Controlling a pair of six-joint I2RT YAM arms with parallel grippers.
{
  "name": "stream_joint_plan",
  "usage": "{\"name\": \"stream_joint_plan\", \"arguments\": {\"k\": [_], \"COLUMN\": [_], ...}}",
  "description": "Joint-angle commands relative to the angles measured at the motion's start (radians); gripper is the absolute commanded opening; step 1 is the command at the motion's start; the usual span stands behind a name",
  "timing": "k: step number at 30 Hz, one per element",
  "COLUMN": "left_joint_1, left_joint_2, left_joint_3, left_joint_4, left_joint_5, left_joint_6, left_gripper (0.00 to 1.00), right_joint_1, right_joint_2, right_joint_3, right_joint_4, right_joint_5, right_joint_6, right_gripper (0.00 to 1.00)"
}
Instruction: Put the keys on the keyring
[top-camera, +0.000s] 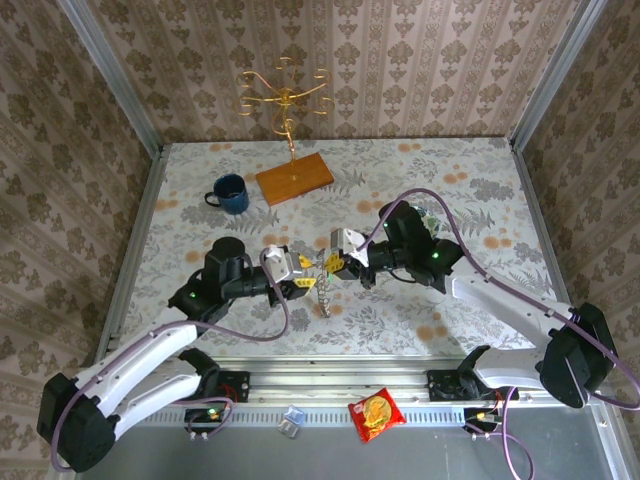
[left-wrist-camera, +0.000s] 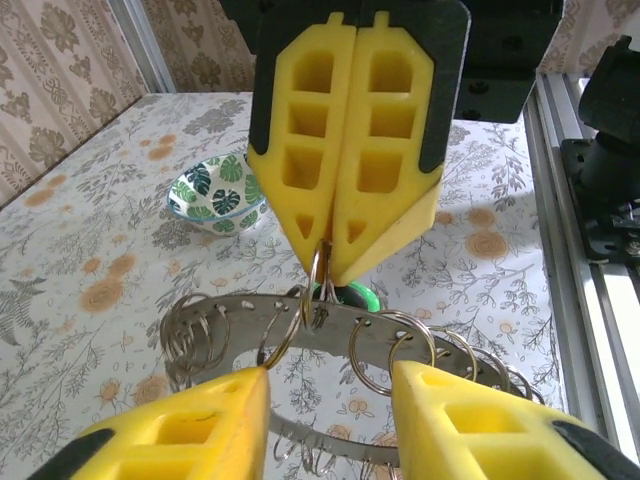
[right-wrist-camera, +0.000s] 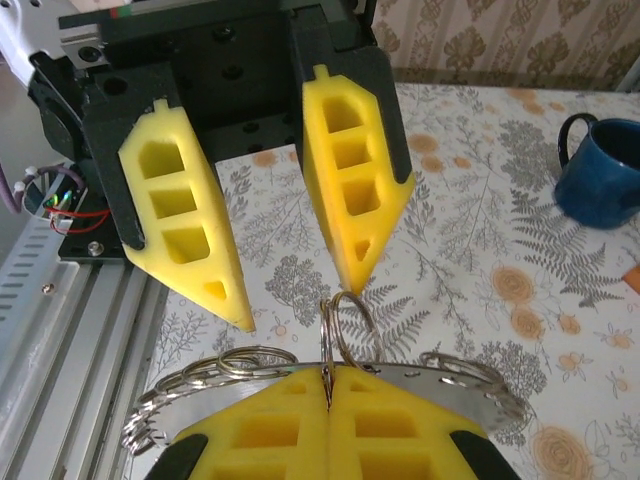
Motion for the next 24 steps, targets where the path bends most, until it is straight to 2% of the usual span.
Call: {"name": "stream_joint_plan", "arguments": {"k": [1,14,22,24], "left_joint_1": [0.007,0.006,0.006,0.007], "left_joint_2": [0.010,0.053,0.054,0.054], "left_joint_3": [0.040,0.057,0.071,0.077], "left_joint_4": [0.014,0.029,0.019,0.012], "left_joint_5": [0.049,0.067,0.074,0.080], "left_joint_6": [0.020,0.016,0.022,0.025], "left_gripper": [0.32,0.28,0.19,0.13], "right_joint_1": [0.015,0.056,0.078,0.083], "right_joint_2": [0.007,0.028,0.047,0.052], "right_joint_3": [0.049,0.100,0.128,0.133], "right_joint_4": [-0.043,-0.109,-0.161,-0.173], "right_joint_5": [0.033,0.080,0.116,0.122], "right_joint_6": [-0.042,-0.083,-0.117,-0.123], "right_gripper": [0.00,0.00,0.00,0.00]}}
